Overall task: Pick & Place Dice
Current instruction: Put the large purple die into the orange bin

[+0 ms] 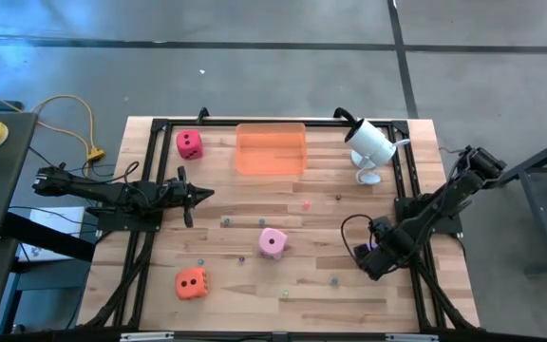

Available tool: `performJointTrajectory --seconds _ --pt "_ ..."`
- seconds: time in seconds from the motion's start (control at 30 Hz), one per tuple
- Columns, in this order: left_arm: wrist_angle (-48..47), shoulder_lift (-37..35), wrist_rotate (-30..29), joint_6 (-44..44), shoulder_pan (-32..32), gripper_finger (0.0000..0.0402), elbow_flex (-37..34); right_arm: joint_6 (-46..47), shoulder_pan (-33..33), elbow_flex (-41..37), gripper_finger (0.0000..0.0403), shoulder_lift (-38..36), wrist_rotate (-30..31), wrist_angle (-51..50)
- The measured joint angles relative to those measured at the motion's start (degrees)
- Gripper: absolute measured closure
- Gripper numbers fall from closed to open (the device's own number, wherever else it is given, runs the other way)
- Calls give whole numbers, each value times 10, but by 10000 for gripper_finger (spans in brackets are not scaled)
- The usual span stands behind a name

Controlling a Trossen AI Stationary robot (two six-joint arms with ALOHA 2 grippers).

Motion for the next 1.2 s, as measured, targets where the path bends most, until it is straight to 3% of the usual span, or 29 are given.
performJointTrajectory --seconds 0.3,0.53,0.7,1.2 --pt "0 0 0 0 0 401 0 -6 0 -9 4 3 4 28" --pt "0 0 0 0 0 401 0 5 0 -80 4 3 -23 110" --pt "0 0 0 0 0 401 0 2 0 -120 4 3 -8 159" --pt "0 0 0 0 0 401 0 1 0 -126 4 3 11 168"
